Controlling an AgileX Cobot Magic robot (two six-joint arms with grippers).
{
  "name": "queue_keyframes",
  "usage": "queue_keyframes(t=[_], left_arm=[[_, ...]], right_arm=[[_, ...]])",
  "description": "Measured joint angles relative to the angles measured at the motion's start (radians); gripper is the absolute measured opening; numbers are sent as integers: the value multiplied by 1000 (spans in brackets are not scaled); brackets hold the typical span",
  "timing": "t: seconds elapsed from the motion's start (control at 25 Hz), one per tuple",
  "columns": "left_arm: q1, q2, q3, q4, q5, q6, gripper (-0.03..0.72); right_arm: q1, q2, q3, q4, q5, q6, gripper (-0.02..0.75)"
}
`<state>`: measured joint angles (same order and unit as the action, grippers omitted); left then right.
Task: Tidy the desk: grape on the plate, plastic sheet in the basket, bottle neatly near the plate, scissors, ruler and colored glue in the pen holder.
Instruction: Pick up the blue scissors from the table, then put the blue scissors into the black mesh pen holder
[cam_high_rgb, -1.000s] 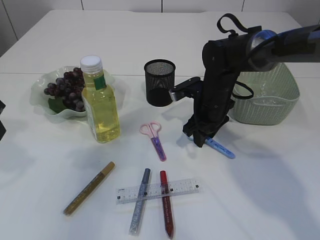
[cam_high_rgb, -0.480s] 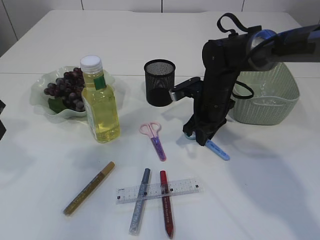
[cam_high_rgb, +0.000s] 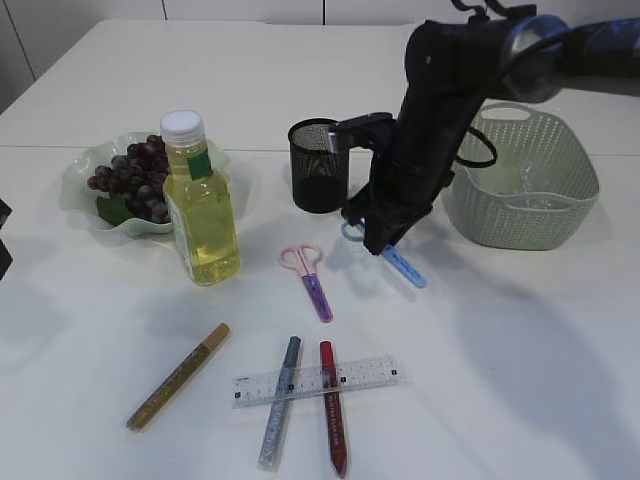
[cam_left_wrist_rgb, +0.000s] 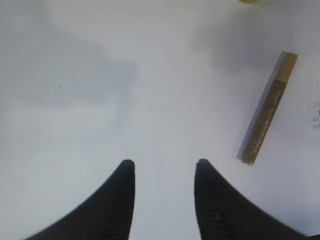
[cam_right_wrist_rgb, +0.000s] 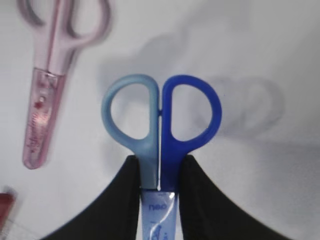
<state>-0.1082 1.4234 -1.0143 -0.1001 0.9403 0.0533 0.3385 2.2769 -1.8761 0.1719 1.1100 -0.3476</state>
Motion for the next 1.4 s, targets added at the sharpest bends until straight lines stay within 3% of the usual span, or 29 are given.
queue_keyframes(t=[0.16, 0.52, 0.64, 1.0, 1.4], left_arm=[[0, 0, 0, 0, 0, 0, 288], [0, 0, 0, -7, 11, 0, 288], [0, 0, 0, -17, 13, 0, 288], [0, 0, 0, -32, 13, 0, 279], [0, 0, 0, -32, 13, 0, 269]], right_arm=[[-26, -18, -63, 111, 28, -42, 188], [-169, -20, -92, 711, -43, -335, 188], [-180, -20, -106, 860, -107, -479, 188], [-180, 7, -112, 1180, -275, -948, 188], [-180, 132, -112, 1524, -321, -1393, 188]])
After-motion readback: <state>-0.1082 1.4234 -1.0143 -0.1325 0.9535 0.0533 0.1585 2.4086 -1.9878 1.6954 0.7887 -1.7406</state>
